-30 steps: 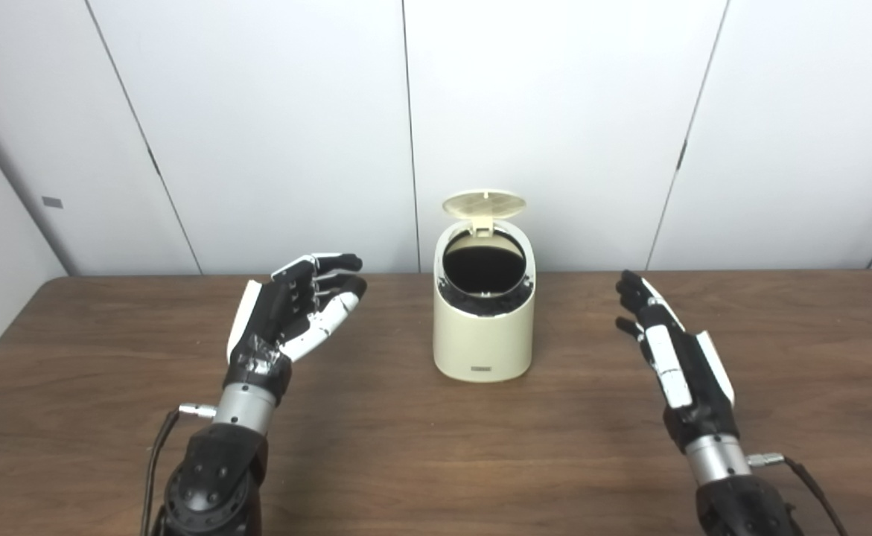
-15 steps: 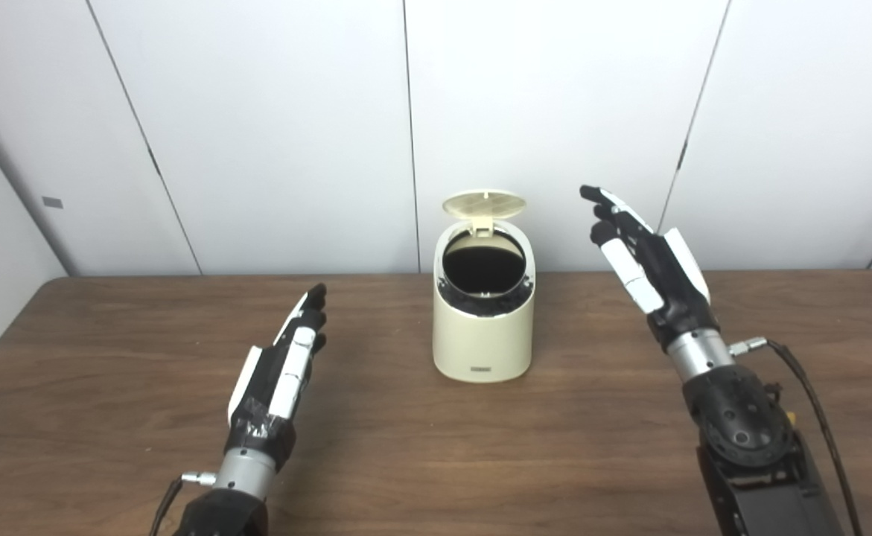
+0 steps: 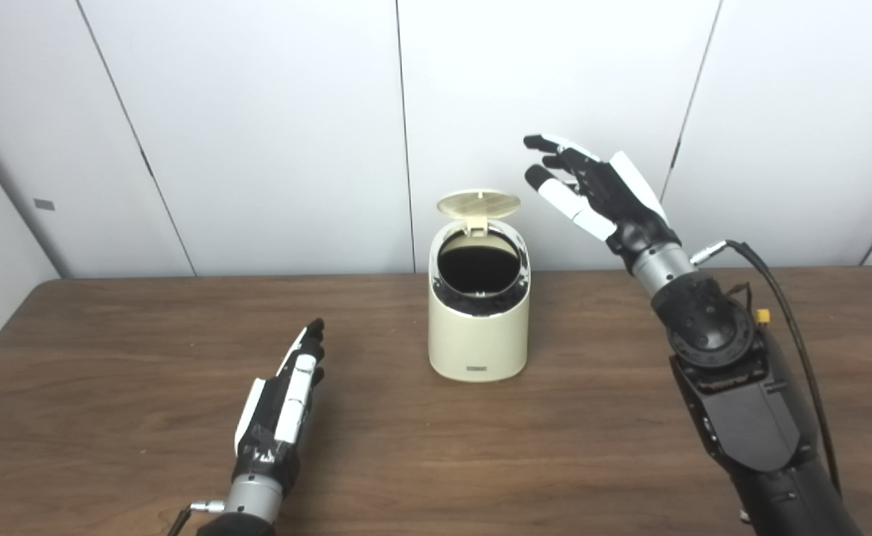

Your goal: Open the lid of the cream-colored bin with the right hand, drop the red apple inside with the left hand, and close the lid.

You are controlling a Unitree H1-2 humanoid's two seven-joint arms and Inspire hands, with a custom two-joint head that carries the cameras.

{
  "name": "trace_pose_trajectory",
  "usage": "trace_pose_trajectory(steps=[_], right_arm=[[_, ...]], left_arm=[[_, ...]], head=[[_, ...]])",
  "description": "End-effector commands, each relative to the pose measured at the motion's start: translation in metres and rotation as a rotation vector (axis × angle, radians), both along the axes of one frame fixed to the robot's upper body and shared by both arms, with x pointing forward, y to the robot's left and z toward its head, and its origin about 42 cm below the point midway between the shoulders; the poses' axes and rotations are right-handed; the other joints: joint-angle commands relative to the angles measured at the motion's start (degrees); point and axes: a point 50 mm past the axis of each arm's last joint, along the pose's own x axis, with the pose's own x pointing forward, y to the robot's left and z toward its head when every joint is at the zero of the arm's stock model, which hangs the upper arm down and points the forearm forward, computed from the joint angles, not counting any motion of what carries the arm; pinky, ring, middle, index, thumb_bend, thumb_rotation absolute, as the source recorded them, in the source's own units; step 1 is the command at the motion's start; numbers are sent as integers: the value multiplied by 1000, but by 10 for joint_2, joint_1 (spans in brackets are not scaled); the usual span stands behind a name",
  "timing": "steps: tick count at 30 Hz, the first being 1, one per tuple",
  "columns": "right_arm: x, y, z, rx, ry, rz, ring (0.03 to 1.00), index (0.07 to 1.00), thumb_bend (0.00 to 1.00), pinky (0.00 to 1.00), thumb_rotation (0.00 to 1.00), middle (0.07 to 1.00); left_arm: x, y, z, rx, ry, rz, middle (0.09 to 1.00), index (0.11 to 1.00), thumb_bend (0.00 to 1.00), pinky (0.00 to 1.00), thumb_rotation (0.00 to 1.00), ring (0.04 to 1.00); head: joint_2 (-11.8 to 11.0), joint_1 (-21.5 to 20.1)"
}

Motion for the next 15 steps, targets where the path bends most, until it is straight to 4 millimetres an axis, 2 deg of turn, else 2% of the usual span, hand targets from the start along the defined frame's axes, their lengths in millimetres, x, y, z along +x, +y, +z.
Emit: trace_pose_trajectory(steps=[1,8,15], right_arm=[[5,6,46,-57,-136,9,863,845,549,764,993,880],[8,20,52,-166,-158,77,894,781,471,814,964,882],[9,24,45,-205,-142,87,934,748,516,832,971,939]], left_arm=[[6,-3,10,11,-67,8,999,999,525,992,922,993],[10,-2,5,47,-48,7,985,992,572,993,903,979],[11,-2,5,46,-45,11,989,988,566,993,889,980]], head=[[0,-3],[0,-6],[-1,0]])
